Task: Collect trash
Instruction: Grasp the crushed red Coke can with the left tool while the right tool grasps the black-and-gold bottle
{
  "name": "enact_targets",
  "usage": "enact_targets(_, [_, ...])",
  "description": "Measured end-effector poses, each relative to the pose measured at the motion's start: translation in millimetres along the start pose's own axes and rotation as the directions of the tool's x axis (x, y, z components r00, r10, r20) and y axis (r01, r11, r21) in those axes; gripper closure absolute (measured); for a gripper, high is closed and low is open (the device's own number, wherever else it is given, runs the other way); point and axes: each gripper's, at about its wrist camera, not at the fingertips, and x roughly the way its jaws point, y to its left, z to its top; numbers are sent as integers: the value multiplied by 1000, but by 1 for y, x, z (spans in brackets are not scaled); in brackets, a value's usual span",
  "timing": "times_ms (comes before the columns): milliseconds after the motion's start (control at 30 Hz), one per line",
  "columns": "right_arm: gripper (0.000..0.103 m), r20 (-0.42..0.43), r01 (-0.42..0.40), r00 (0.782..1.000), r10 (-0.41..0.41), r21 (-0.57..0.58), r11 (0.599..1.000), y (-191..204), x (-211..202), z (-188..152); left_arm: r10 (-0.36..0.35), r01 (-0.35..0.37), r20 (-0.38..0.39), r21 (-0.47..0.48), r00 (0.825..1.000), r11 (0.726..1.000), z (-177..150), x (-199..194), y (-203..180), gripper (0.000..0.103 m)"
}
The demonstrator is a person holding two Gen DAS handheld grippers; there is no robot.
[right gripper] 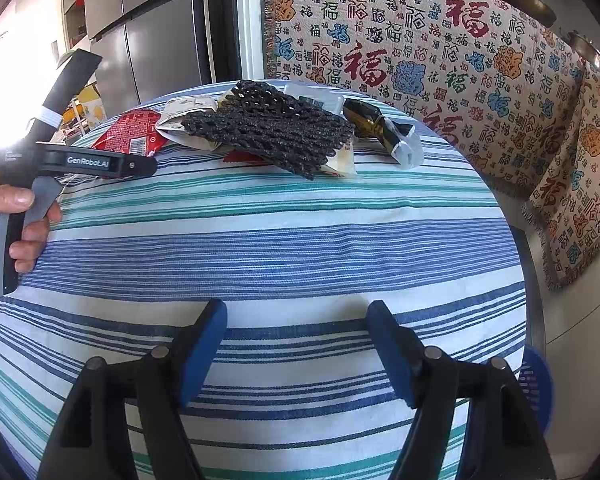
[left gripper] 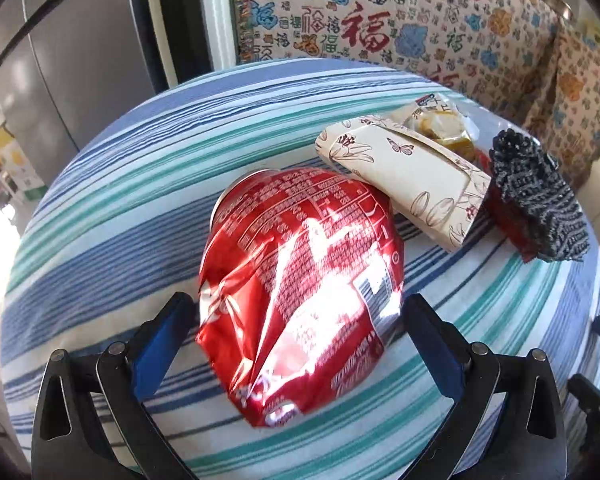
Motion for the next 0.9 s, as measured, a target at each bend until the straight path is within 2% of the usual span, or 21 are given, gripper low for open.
enact_targets(133, [26,-9,-11,1000,11,-5,1000,-3,2,2,-1,1,4,-14,1000,1000,4,3,9,0])
enact_targets(200, [19,-27,-21,999,21,-12,1000,-6,6,6,6,-6,6,-30,1000,1000,5,4,15,0])
enact_targets(267, [19,-47,-25,999,24,-20,999,-11,11,13,8,-7,8,-35,1000,999,4,4,18,0])
enact_targets(433, [19,-32,12,999,-13,-24,1000,-29,20,35,24,-23,18,-46,1000,999,0,3,16,0])
enact_targets(567, [19,11,59,998,-59,65,996,-58,23,53,31,-30,21,-51,999,998,-2,2,14,0])
enact_targets(700, [19,-34,121,992,-118,91,988,-90,53,68,32,-31,22,-52,999,998,-3,2,13,0])
enact_targets(767, [19,-80,104,992,-98,79,991,-102,77,76,32,-31,22,-52,999,998,-3,2,13,0])
enact_targets(800, [19,-54,71,996,-67,85,994,-106,82,80,32,-31,22,-53,999,998,-3,2,12,0])
enact_targets(900, [17,-49,39,998,-36,57,998,-112,99,97,32,-31,22,-53,999,998,-4,1,12,0])
